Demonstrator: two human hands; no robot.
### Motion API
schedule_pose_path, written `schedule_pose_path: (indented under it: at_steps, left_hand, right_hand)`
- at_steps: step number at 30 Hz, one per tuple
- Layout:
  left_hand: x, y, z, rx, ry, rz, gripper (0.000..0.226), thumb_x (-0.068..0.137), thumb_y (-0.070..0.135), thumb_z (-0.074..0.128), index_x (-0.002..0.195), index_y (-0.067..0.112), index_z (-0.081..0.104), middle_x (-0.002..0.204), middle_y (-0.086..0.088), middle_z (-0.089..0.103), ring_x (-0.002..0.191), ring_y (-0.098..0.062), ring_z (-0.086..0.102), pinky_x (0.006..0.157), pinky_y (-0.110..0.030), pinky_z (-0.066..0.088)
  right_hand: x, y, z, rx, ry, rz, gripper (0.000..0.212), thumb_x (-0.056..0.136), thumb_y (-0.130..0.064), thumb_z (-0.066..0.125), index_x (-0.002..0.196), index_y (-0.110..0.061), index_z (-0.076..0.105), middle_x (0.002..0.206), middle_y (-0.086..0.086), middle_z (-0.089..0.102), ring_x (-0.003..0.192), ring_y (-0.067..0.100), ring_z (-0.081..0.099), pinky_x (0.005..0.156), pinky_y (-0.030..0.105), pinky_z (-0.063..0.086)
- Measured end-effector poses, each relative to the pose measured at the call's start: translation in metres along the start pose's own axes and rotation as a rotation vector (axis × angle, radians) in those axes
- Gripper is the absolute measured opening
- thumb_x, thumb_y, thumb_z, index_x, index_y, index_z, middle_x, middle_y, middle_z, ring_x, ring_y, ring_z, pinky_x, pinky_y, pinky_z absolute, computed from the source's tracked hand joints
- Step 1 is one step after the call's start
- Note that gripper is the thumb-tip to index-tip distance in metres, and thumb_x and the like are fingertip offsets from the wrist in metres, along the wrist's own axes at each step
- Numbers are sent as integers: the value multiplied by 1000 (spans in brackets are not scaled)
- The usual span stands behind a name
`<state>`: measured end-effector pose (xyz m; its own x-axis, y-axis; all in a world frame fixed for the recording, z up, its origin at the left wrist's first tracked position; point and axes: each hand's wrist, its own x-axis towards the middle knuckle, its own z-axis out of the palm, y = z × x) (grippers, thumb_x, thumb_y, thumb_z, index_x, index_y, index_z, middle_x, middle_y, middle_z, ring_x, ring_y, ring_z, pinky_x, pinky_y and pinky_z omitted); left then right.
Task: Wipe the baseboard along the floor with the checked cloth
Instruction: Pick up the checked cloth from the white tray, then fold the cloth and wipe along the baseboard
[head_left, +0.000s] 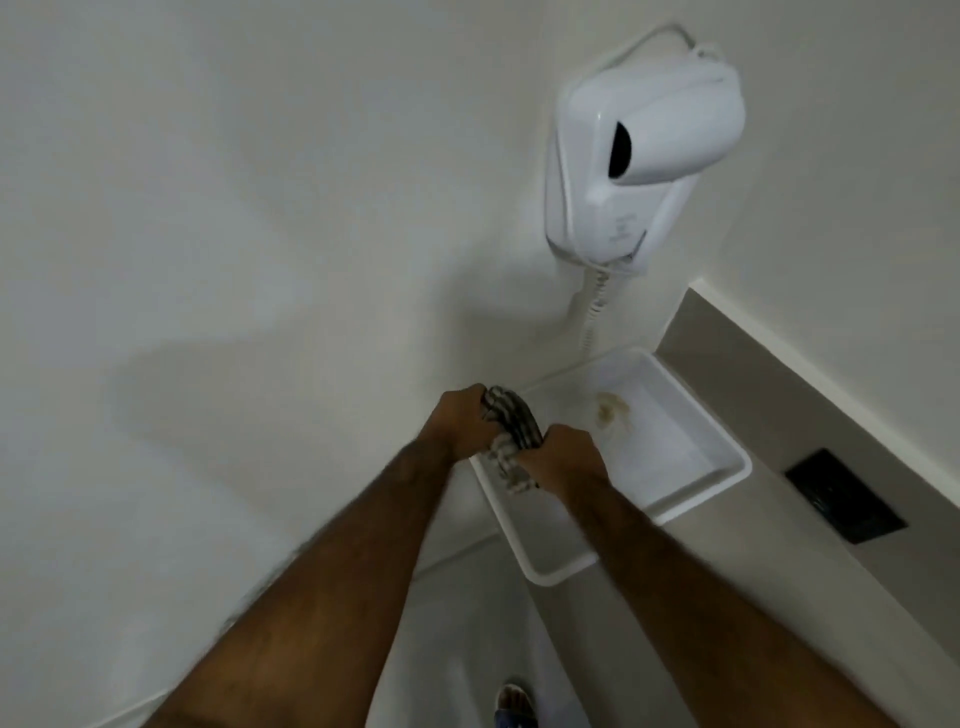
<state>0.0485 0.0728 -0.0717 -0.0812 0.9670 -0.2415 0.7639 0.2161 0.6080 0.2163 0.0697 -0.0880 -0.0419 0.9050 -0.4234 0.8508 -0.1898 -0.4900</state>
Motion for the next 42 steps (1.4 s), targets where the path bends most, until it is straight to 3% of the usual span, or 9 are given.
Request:
schedule_pose_path:
  at_steps: [4, 7, 10, 12, 17, 24, 32, 39, 42]
  left_hand:
    - [-56, -21, -75, -128, 151, -22, 31, 85, 19, 65, 115, 12, 65, 115, -7, 71, 95, -18, 61, 74, -21, 44]
    - [-101, -38, -129, -253, 277, -11, 39, 83, 16, 67, 121, 14, 66, 117, -6, 73, 103, -23, 67, 88, -30, 54]
    - [-148, -53, -180, -377, 377, -1, 40, 81, 14, 72, 121, 14, 67, 115, -6, 75, 105, -27, 71, 96, -41, 58]
    - [-182, -65, -213, -440, 434, 10, 35, 81, 11, 75, 116, 12, 70, 112, -9, 77, 104, -30, 73, 93, -45, 60]
    - [-271, -98, -280, -540, 523, 8, 34, 78, 17, 81, 108, 4, 74, 107, -17, 79, 103, -38, 74, 92, -54, 59]
    - [-374, -140, -334, -563, 649, 23, 22, 85, 12, 78, 106, 12, 75, 106, -10, 80, 88, -20, 76, 73, -31, 58]
    - [-406, -171, -336, -655, 677, 6, 20, 86, 13, 77, 102, 23, 72, 88, 10, 81, 73, 0, 75, 59, -16, 57]
    - [-371, -243, -278, -762, 634, -117, 29, 85, 11, 78, 110, 23, 72, 107, 1, 81, 95, -14, 77, 81, -28, 61]
    - [-342, -292, -232, -820, 623, -190, 28, 86, 11, 76, 113, 19, 72, 106, -1, 81, 94, -15, 76, 76, -24, 59]
  right_hand:
    - [-50, -67, -25, 50, 105, -213, 36, 91, -32, 78, 116, -9, 67, 112, 11, 75, 103, 30, 73, 86, 40, 64]
    - [-85, -115, -38, 122, 150, -363, 19, 90, -15, 75, 108, -11, 68, 106, 12, 77, 97, 31, 74, 88, 42, 65]
    - [-116, -163, -47, 165, 163, -502, 24, 92, -5, 74, 114, -13, 75, 109, 7, 79, 90, 22, 74, 74, 22, 64]
    - [-140, -195, -48, 151, 171, -619, 26, 95, -6, 76, 119, -14, 80, 105, 0, 78, 86, 12, 69, 60, -2, 45]
    - [-209, -264, -41, 178, 181, -834, 22, 97, -11, 81, 119, -14, 82, 106, -1, 79, 89, 8, 65, 61, -4, 37]
    - [-294, -329, -4, 183, 178, -1042, 21, 99, -14, 82, 120, -13, 81, 108, -2, 79, 91, 8, 64, 67, -3, 34]
    - [-319, -353, 24, 156, 140, -1085, 19, 99, -13, 82, 118, -13, 81, 100, -7, 74, 89, 7, 64, 67, 0, 37]
    - [-263, -339, 94, 73, -13, -1041, 20, 97, -9, 84, 116, -12, 80, 96, -6, 73, 87, 10, 66, 64, -2, 40]
    - [-221, -317, 154, 43, -71, -996, 18, 95, -1, 81, 110, -10, 81, 88, -2, 71, 79, 14, 64, 58, -3, 41]
